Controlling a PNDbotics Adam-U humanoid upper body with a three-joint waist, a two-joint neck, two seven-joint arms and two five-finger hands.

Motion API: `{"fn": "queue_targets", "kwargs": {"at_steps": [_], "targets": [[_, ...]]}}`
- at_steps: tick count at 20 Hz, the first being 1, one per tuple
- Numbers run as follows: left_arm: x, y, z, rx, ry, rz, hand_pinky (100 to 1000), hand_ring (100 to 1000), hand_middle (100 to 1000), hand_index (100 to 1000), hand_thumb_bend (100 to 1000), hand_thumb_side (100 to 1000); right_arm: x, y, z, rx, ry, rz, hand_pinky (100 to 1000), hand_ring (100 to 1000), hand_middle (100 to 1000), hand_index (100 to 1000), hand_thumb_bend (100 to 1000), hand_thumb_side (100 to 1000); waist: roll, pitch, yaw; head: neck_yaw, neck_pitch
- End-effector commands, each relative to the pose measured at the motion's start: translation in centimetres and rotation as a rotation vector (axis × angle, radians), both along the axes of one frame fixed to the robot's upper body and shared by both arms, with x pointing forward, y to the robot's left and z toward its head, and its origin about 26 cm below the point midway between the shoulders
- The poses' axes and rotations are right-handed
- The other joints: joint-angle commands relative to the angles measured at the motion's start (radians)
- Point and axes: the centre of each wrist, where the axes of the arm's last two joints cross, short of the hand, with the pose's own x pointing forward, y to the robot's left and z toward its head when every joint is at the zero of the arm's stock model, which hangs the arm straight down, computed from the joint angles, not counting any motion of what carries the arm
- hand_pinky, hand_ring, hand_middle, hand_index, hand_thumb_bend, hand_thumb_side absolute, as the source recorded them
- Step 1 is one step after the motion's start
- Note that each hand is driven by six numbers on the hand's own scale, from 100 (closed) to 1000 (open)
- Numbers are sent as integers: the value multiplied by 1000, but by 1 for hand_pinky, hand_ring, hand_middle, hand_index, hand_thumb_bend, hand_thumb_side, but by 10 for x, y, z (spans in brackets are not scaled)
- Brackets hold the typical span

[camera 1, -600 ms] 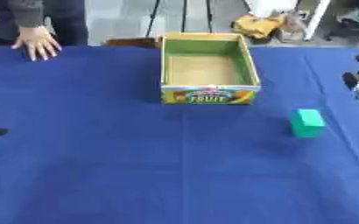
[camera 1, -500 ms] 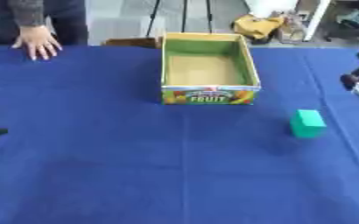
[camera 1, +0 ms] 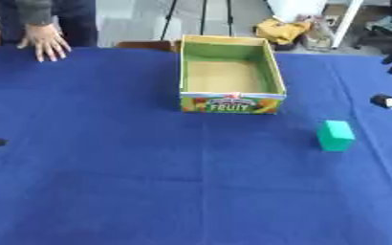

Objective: Pick up objects on the table and place them in the box.

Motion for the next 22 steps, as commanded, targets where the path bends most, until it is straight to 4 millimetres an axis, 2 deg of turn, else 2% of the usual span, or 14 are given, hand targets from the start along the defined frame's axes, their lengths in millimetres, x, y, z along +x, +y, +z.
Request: {"fn": "queue_targets", "kwargs": {"at_steps": [1, 10, 22], "targets": [[0, 5, 7, 35, -13, -8, 661, 842, 724, 769, 617, 704, 1, -14, 22, -154, 55, -23, 652, 799, 806, 905, 506, 142, 0, -17, 3, -8, 13], [0, 4, 7, 37, -9, -18, 661, 842, 723, 769, 617, 704, 19, -15, 18, -233, 163, -7, 656, 804, 817, 905, 482, 145, -4, -18, 12, -18, 23], [1, 2, 7, 32, -14, -23, 661, 841, 722, 769, 619, 704, 44, 0, -20, -252, 262, 38, 650, 801, 818, 906, 450, 156, 1, -8, 25, -29, 19]]}}
